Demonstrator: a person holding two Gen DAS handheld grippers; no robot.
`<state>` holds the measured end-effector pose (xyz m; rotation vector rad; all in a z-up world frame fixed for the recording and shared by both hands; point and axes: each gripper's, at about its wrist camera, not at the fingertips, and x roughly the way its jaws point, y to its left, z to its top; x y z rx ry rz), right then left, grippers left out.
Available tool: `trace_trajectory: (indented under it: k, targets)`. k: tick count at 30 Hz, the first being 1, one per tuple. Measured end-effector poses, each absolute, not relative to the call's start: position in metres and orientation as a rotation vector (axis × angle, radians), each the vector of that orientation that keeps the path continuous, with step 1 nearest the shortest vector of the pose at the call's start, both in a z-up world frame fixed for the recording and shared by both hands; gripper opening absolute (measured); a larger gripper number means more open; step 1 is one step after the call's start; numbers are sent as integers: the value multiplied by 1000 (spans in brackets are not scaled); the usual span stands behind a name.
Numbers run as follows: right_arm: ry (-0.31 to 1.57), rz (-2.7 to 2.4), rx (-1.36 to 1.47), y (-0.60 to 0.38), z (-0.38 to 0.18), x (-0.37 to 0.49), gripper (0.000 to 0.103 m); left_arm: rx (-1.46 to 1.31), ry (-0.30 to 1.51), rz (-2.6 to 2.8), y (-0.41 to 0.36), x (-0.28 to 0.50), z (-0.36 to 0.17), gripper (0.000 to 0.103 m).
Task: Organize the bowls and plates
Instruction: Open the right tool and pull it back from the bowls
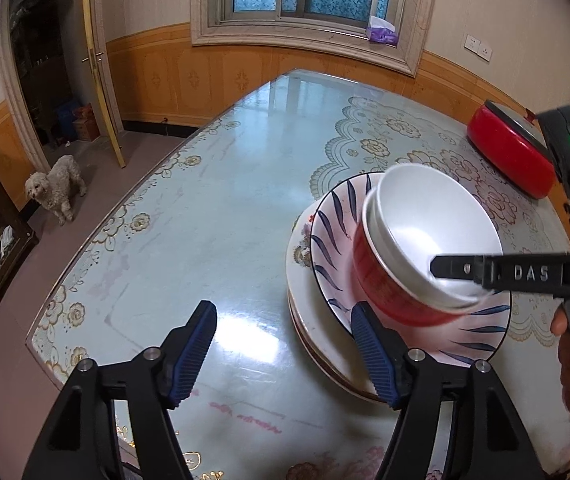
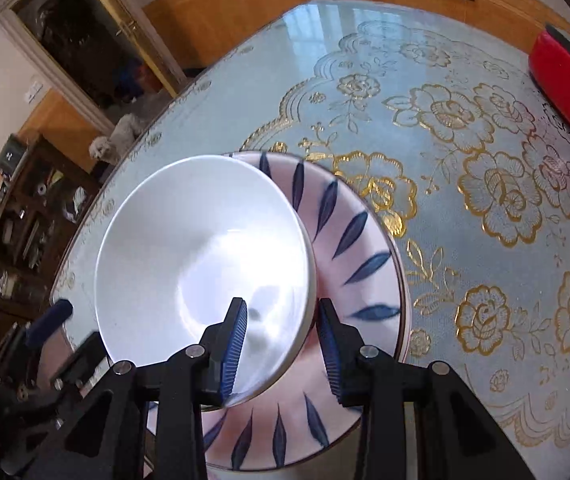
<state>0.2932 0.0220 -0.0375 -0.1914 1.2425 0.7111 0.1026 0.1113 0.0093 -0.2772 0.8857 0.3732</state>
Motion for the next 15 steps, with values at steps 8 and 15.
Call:
trace_trajectory:
  k: [8, 15]
  targets:
    - [1273, 717, -57, 10, -35, 299, 37, -296, 881, 368, 113, 98, 8, 74]
    - [1126, 772, -38, -16, -4, 281, 37, -286, 871, 361, 112, 85, 13, 77]
